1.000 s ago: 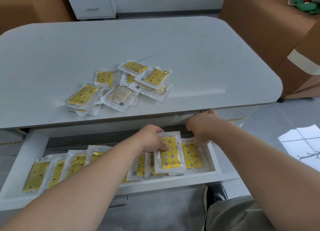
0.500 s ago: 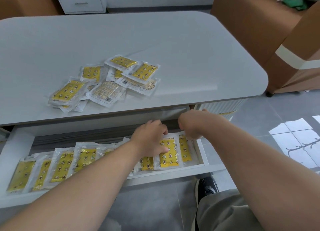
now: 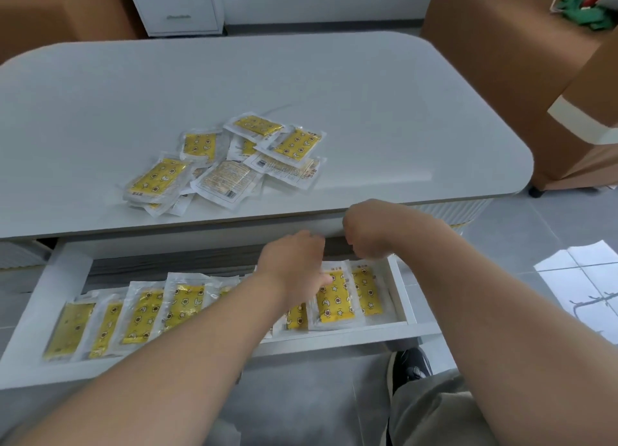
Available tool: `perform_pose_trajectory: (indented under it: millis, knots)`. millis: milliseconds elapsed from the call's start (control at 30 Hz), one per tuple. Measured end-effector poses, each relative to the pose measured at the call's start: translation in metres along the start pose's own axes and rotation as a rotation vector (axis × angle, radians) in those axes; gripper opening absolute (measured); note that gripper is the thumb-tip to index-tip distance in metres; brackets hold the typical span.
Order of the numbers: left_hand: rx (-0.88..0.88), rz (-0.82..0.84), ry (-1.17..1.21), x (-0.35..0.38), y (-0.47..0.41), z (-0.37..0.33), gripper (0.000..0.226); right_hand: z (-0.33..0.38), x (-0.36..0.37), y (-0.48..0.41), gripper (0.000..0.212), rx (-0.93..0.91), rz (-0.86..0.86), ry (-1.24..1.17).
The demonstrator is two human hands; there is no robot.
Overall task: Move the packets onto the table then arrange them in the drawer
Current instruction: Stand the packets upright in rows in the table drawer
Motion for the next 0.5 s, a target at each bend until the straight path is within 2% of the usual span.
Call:
perform_pose_trajectory:
  millis: [67, 167, 233, 267, 333, 433, 500]
  knots:
    - [-0.077, -0.039, 0.088, -0.029, 0.007, 0.019, 0.029, 0.011, -0.015, -0.003, 0.02, -0.01, -0.081, -0.028]
    - [-0.167, -0.301, 0.174, -0.071, 0.017, 0.051, 0.013, 0.029, -0.036, -0.005, 0.004, 0.009, -0.21, -0.086]
    - [-0.203, -0.48, 0.253, -0.089, 0.022, 0.073, 0.013, 0.041, -0.047, -0.009, 0.017, 0.019, -0.314, -0.103]
    - [-0.213, -0.534, 0.27, -0.094, 0.022, 0.082, 0.019, 0.046, -0.051, -0.013, 0.024, 0.015, -0.374, -0.08]
    - [-0.226, -0.532, 0.212, -0.091, 0.017, 0.096, 0.041, 0.054, -0.055, -0.022, 0.036, 0.03, -0.465, -0.037]
    - [-0.254, -0.369, 0.055, -0.067, 0.005, 0.11, 0.077, 0.06, -0.047, -0.039, 0.047, 0.084, -0.474, -0.027]
    - [-0.26, -0.308, 0.006, -0.052, -0.001, 0.116, 0.089, 0.065, -0.041, -0.047, 0.056, 0.099, -0.47, -0.013]
Point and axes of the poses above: each hand's wrist, its own y-axis away from the middle knuckle, its own x-axis out of the palm, z = x × y, the point moved 6 cm from there along -y, towards the middle knuckle, and after that the axes turned 13 degrees about -x, right-handed, at the moved point
